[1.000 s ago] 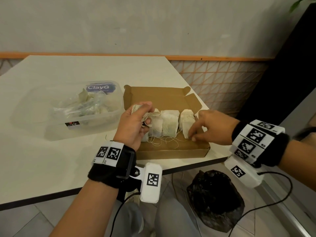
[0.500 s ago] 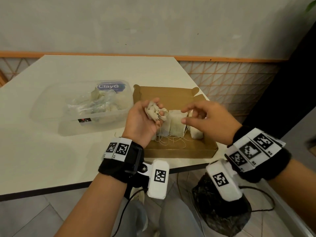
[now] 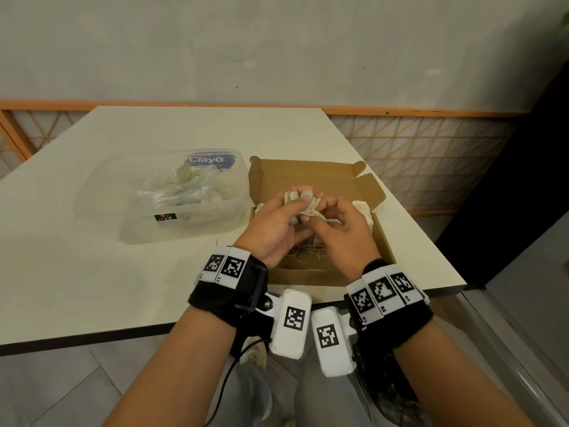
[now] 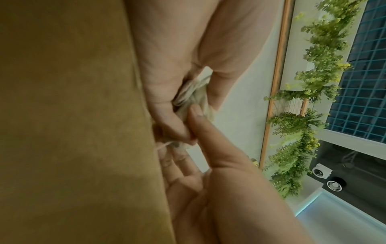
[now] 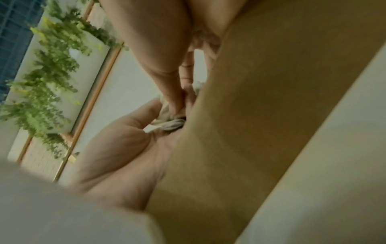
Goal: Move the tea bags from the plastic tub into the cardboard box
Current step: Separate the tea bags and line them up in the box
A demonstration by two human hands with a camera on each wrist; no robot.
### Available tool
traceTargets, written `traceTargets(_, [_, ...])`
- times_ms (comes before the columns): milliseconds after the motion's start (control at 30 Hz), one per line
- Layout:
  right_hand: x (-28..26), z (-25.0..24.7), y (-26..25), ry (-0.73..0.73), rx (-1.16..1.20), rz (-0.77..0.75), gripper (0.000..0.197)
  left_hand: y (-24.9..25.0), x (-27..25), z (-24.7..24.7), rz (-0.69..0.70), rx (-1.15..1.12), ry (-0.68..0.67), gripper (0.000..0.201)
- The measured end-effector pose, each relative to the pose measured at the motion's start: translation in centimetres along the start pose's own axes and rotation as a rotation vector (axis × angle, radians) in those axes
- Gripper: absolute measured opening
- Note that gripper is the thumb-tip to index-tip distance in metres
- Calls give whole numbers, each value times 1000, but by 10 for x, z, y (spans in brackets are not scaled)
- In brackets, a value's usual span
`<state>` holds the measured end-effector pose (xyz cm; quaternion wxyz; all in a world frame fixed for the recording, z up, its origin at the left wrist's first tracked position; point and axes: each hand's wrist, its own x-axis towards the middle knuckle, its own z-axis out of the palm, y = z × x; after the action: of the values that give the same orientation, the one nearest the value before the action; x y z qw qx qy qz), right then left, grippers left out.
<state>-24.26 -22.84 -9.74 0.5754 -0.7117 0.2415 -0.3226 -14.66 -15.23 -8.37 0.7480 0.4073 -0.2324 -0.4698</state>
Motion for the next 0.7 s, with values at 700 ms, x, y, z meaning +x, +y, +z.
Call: traceTargets(700, [2,-10,-5,55,429,170,33,-1,3,-5,-31,65,143,3])
